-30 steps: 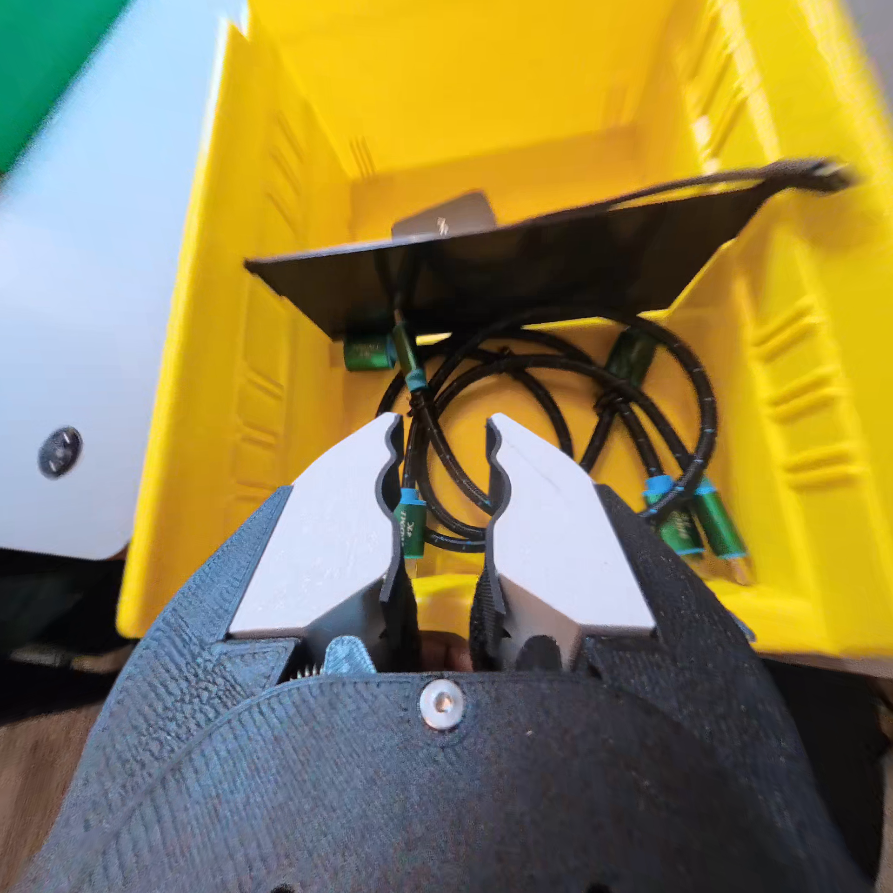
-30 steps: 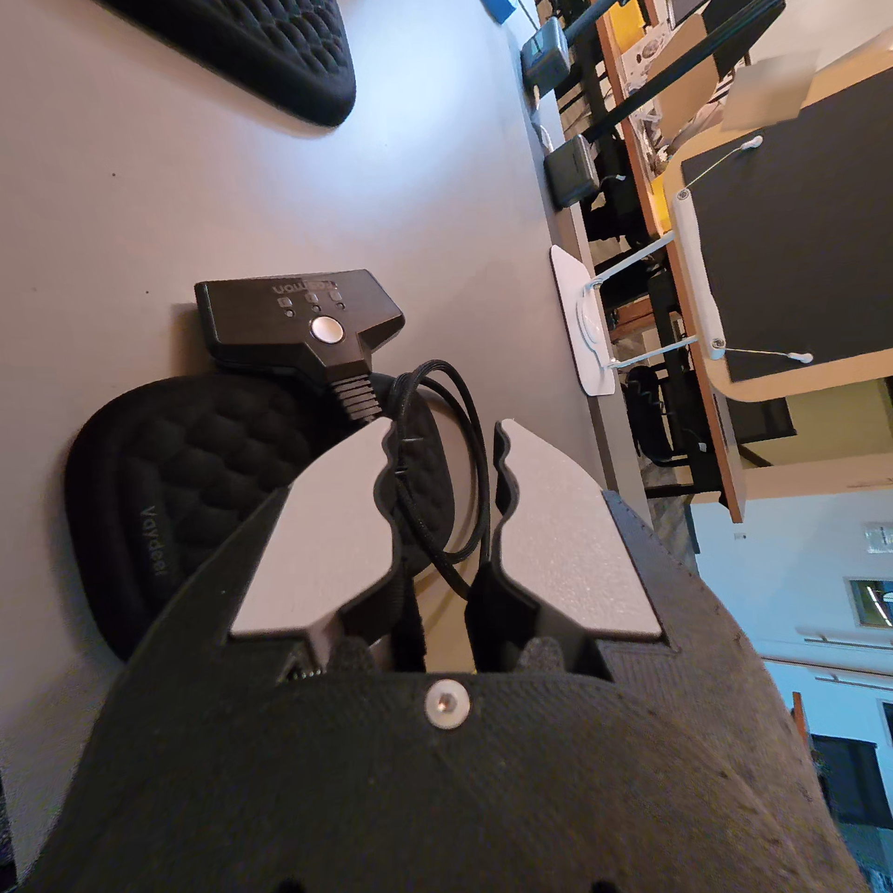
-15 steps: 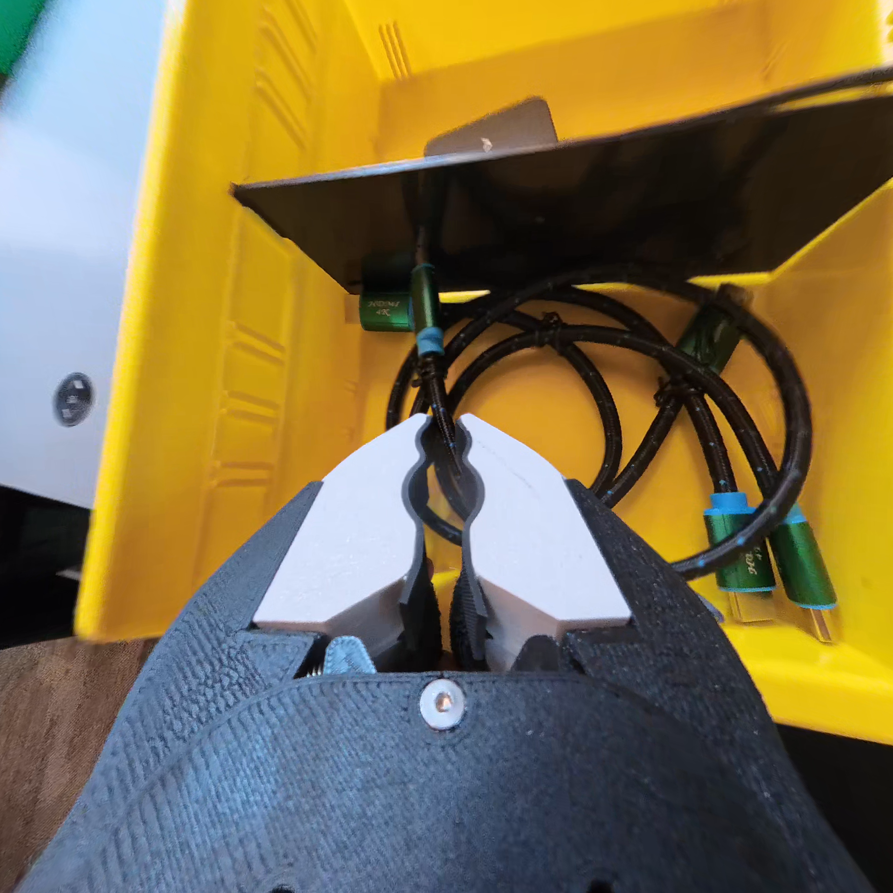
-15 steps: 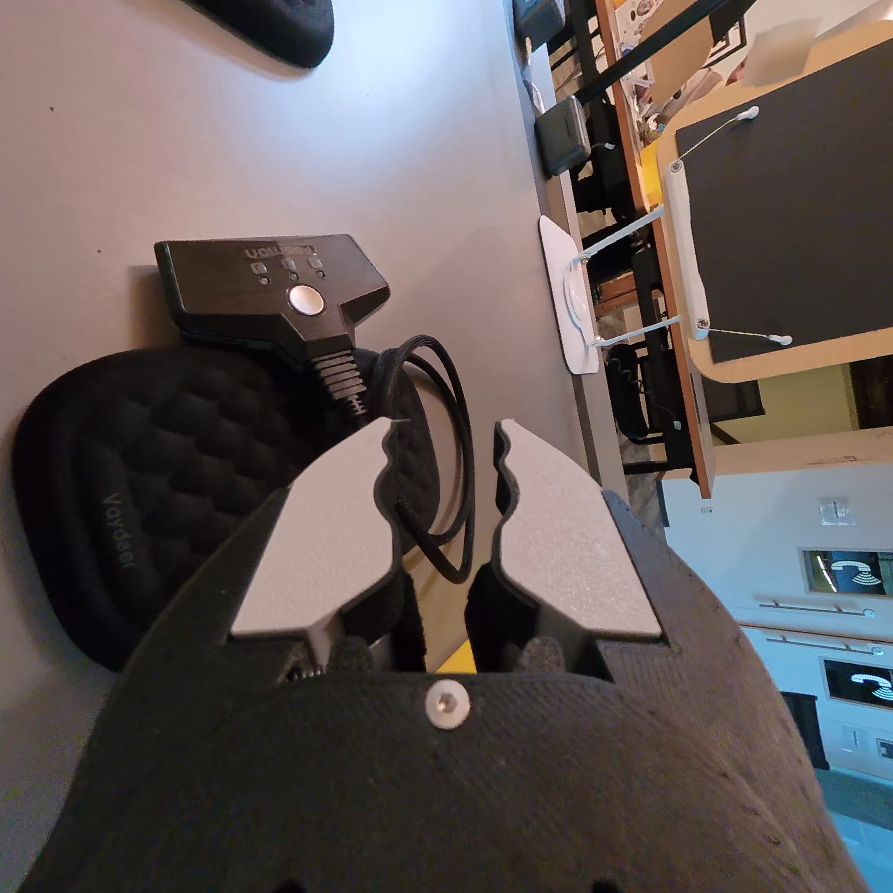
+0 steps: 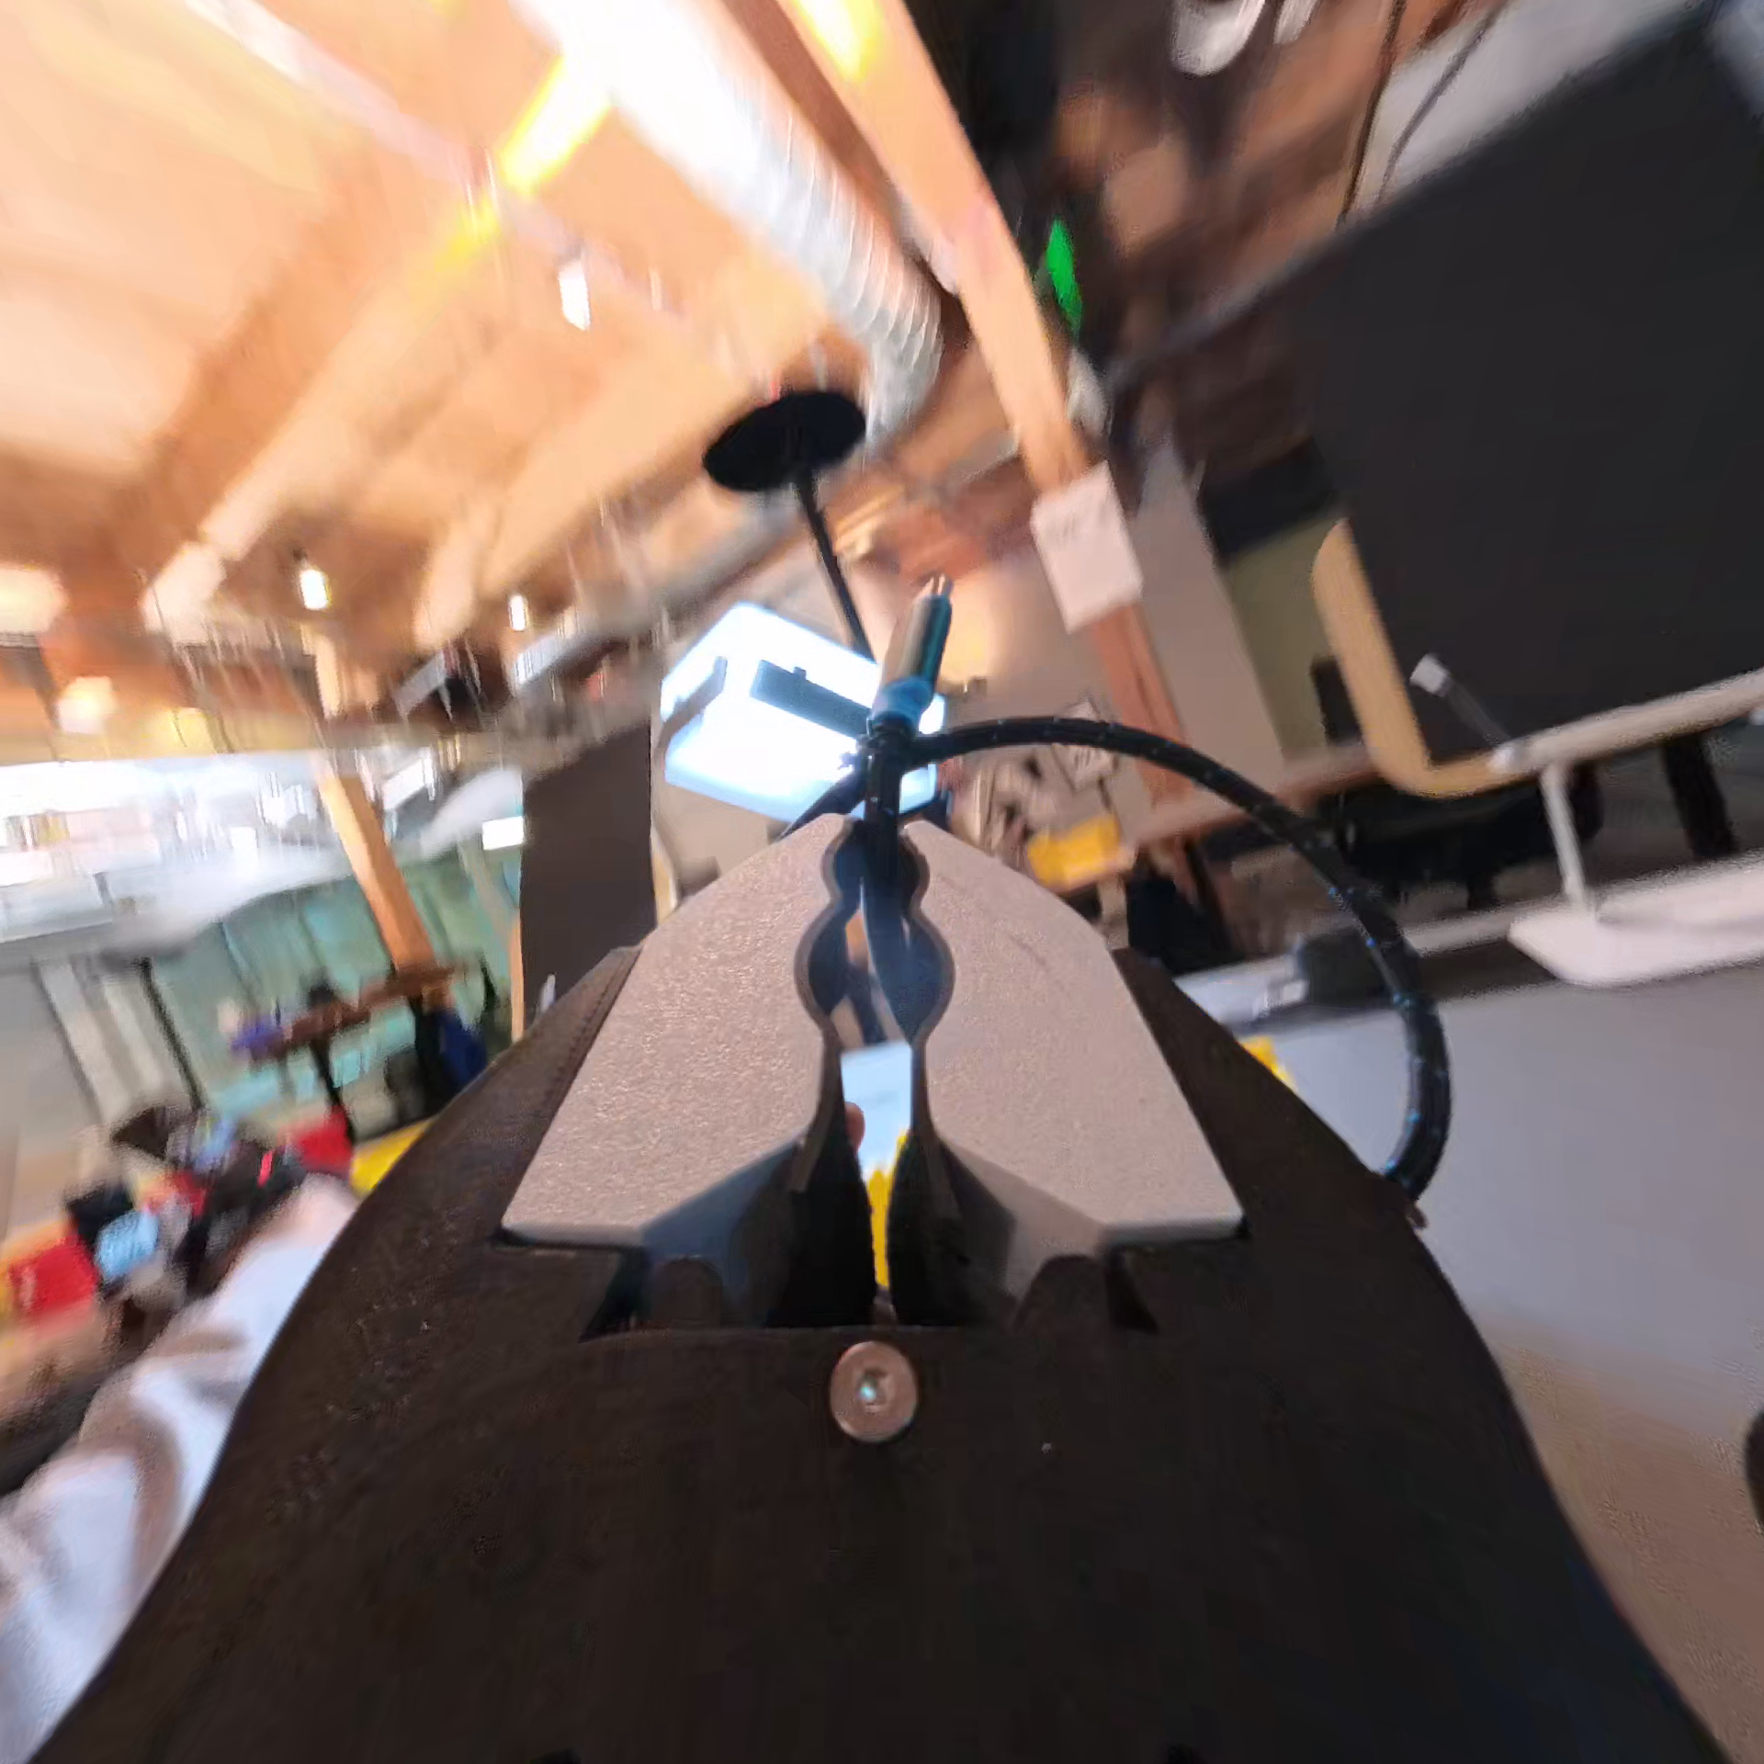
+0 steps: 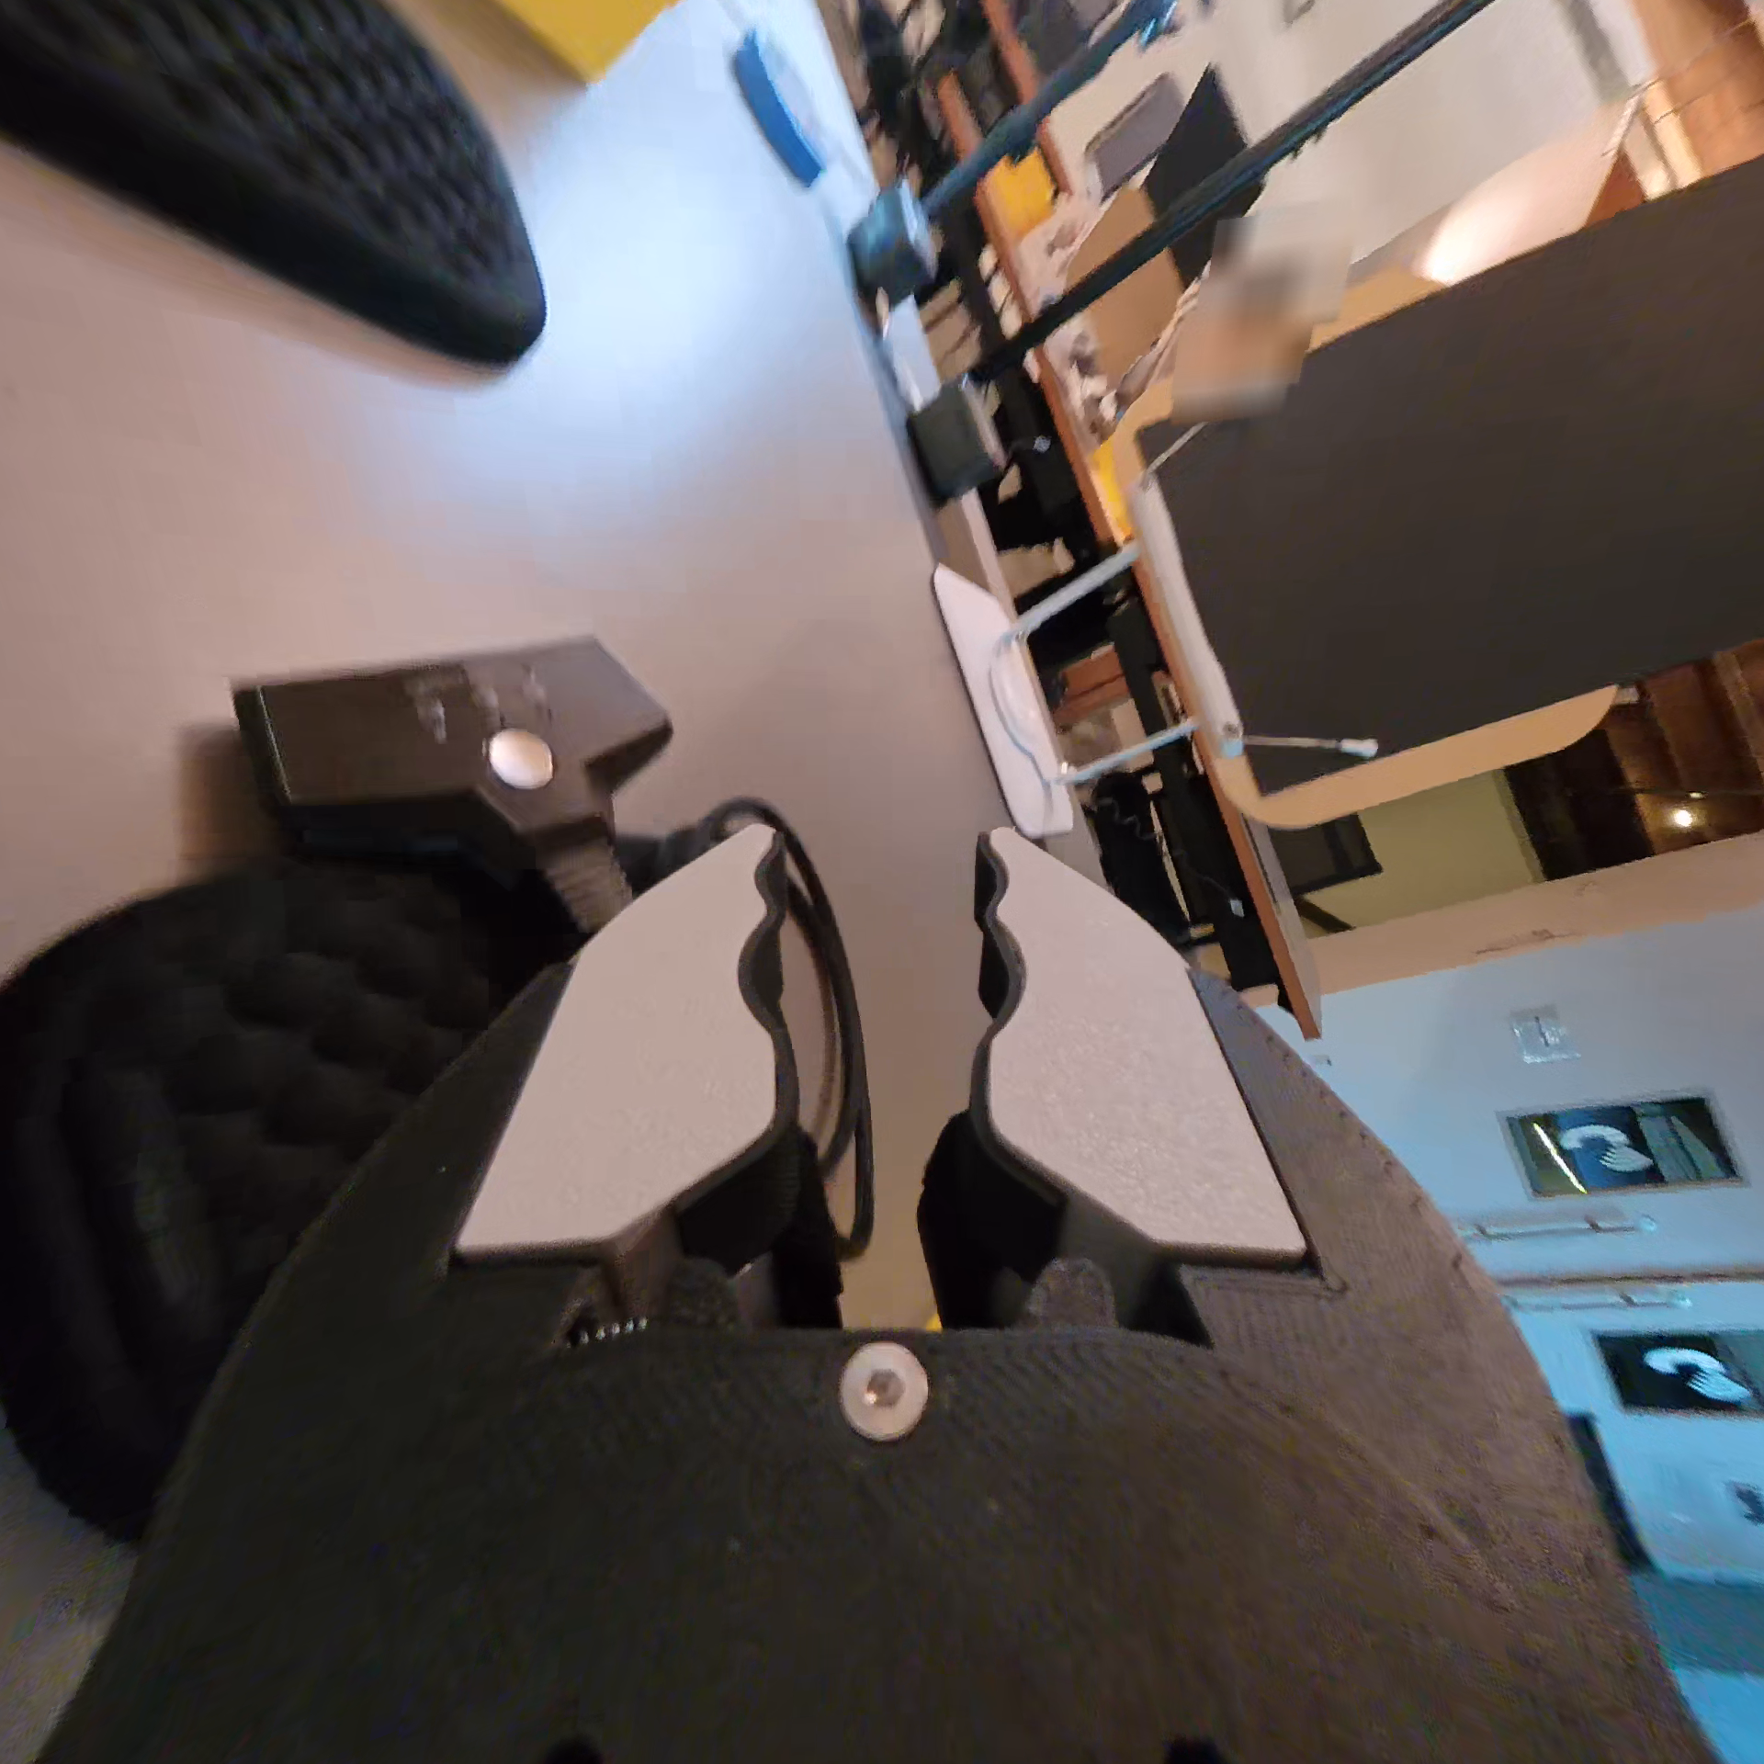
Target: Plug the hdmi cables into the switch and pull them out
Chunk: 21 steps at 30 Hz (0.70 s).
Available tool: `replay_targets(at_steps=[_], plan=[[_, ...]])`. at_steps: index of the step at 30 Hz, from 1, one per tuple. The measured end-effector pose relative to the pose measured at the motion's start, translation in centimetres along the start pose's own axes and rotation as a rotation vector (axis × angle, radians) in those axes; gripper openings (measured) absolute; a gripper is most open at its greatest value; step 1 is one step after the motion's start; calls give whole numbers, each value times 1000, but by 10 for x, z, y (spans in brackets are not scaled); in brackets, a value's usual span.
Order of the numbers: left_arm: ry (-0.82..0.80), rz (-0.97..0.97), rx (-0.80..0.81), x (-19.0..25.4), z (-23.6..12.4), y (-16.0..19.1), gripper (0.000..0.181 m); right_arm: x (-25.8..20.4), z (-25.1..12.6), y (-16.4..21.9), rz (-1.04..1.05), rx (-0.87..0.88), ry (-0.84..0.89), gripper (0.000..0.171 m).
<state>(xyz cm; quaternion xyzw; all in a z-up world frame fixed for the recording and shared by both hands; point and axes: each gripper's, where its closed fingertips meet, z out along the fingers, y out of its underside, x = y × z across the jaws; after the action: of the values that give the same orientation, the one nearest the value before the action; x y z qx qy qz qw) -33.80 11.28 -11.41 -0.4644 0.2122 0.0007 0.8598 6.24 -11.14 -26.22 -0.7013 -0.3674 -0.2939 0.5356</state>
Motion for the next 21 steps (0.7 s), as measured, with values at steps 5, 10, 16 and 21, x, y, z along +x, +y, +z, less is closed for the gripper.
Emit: replay_targets(at_steps=[5,10,16,21], plan=[[182,129,329,84,-14,-65,6,-3,-1,-59,140,318,-16,38],[403,241,539,186,-39,-89,6,-5,-19,-113,347,652,-108,41],[696,170,620,268,-73,-99,7,21,-44,-124,680,922,-187,55],[854,75,621,293,-89,-101,6,32,-51,-106,767,910,-215,49]])
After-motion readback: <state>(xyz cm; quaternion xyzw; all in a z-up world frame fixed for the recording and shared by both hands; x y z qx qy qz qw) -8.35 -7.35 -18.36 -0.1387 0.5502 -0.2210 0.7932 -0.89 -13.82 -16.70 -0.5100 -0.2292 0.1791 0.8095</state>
